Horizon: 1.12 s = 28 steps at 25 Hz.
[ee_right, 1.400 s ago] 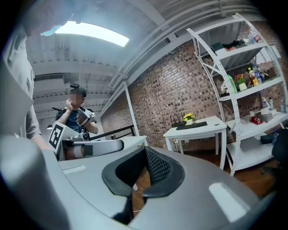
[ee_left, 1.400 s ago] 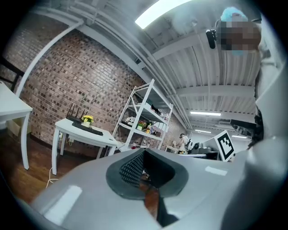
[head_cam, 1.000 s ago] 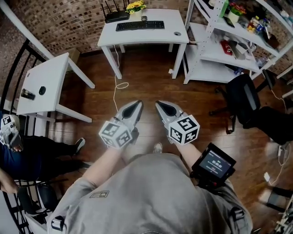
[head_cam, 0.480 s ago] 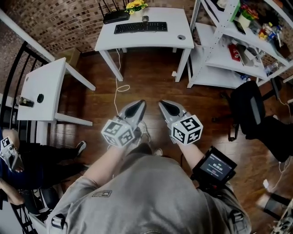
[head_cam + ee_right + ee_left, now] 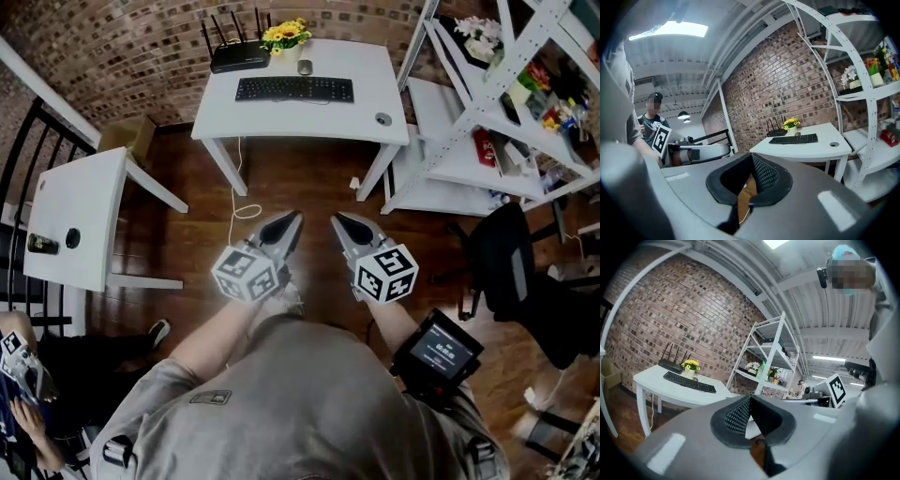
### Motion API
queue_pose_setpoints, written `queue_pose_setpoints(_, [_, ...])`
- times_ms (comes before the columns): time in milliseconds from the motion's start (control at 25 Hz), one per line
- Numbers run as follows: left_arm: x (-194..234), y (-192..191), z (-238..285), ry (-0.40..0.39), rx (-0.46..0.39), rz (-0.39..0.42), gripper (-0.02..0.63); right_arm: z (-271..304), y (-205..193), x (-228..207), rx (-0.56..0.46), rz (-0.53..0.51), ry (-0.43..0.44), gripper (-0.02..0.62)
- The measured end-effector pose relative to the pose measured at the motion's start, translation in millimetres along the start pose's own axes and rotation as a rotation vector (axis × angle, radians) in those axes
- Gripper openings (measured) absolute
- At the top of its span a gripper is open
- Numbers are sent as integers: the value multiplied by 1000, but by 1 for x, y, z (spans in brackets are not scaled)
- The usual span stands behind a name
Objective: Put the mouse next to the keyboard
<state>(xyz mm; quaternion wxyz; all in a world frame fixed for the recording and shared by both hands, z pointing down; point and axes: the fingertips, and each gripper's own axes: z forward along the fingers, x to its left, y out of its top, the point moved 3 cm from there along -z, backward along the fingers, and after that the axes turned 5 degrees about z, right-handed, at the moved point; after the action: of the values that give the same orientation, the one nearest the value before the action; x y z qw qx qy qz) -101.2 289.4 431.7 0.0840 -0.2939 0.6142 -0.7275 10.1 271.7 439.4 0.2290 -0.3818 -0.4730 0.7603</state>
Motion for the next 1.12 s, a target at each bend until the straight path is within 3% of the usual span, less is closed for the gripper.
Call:
queue_pose_setpoints(520, [103,37,60,54,16,5,0,102,49,-52,16,-6,-10,11])
queue_pose_setpoints(1120, [182,58,203,212,4,3,0,187,113,-203,15,-19,64,11])
